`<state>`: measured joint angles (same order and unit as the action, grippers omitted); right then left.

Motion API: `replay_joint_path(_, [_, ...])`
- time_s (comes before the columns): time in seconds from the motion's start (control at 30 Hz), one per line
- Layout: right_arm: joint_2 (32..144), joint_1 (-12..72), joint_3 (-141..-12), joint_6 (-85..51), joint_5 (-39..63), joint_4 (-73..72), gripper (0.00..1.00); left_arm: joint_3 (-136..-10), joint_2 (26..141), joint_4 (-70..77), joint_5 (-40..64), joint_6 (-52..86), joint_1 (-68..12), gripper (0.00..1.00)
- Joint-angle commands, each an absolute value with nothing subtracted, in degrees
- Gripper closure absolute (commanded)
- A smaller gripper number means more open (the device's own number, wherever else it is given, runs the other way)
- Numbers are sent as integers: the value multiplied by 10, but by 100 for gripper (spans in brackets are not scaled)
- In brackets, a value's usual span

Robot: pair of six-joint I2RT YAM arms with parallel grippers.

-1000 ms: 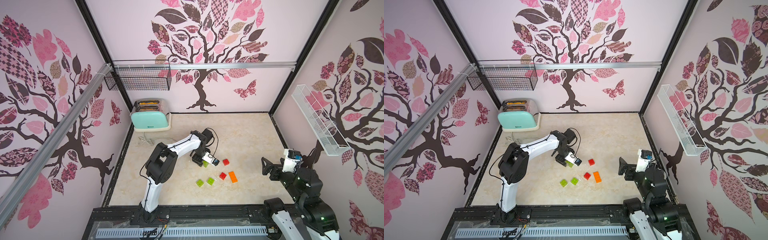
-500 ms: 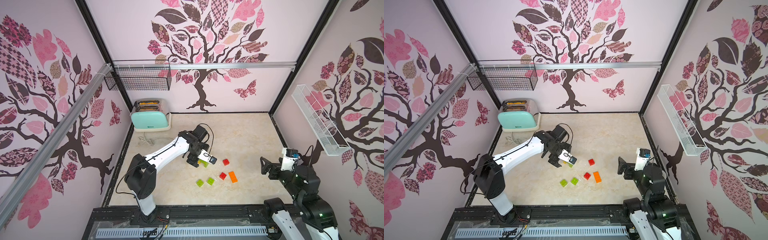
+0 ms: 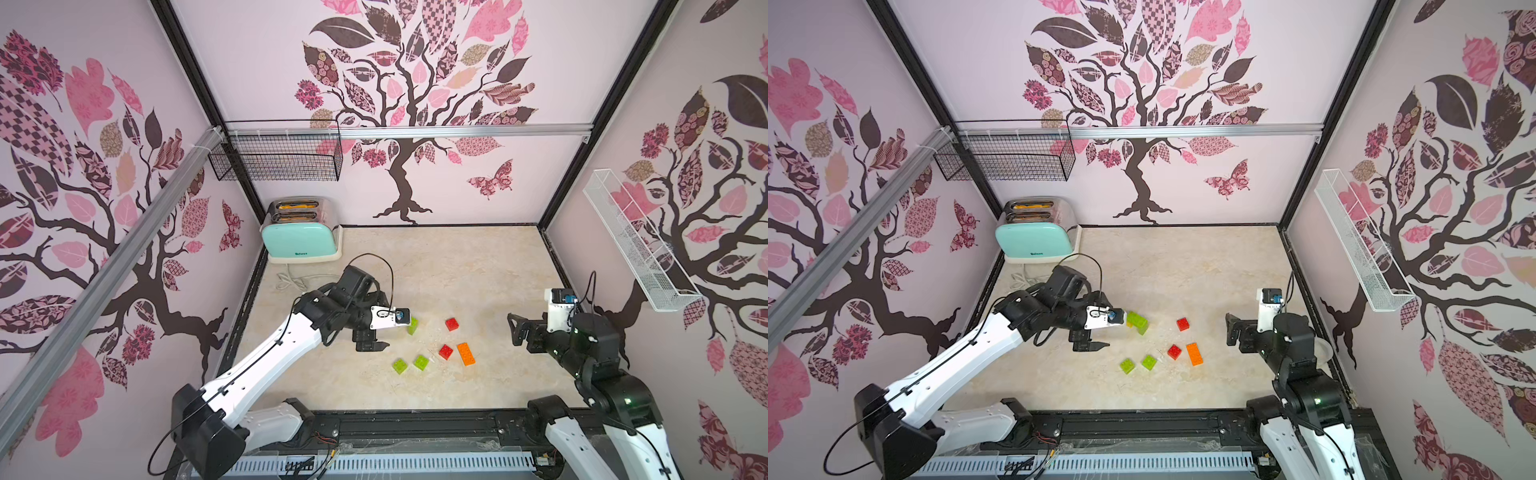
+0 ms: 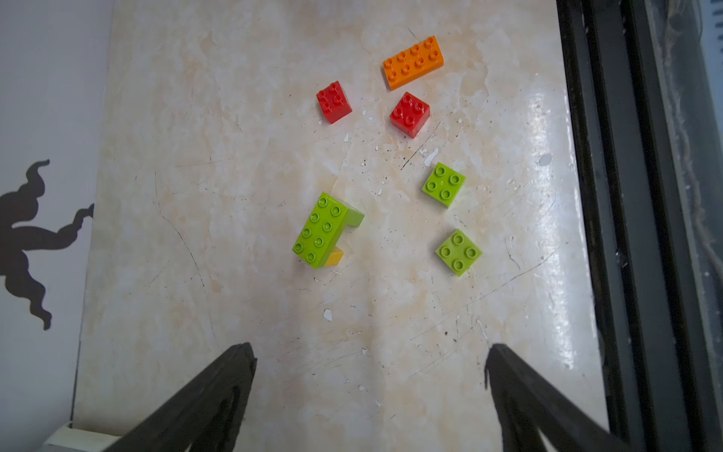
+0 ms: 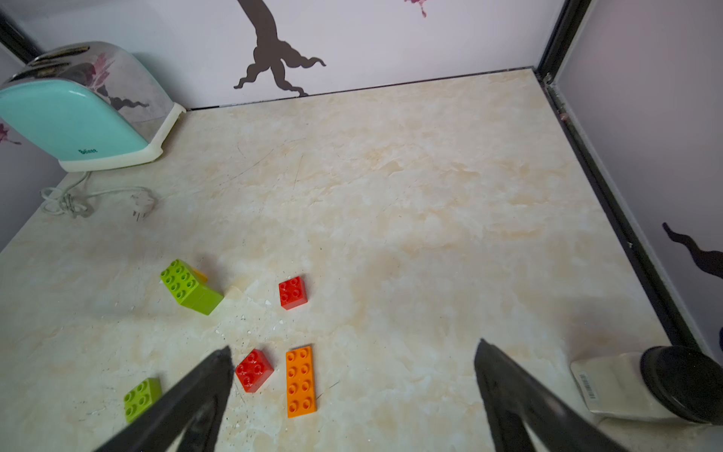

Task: Assemble a giraffe with lego
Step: Place the lego brick at the center of the board, then pick up the lego brick from the center of the board.

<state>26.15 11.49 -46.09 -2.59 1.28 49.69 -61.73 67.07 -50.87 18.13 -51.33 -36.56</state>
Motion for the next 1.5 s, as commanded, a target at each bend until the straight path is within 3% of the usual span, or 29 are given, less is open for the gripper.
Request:
replay_joint_path(0.0, [296,125,-482,-17,47,483,1,-579,631,-468,232,-363,-335,2])
replay_joint_path(0.37, [456,134,-522,-59,115,461,7,-448,518,-377,339,-185,-184,2])
replay_joint_path(0.67, [620,223,-516,-70,92,402,7,-417,503,-345,337,-210,-170,2])
replay_joint_path(0.97, [756,250,-526,-60,73,350,13,-399,501,-337,346,-206,-169,2])
replay_joint_path(1.47, [932,286,-582,-64,41,345,38,-381,507,-318,347,-196,-169,2])
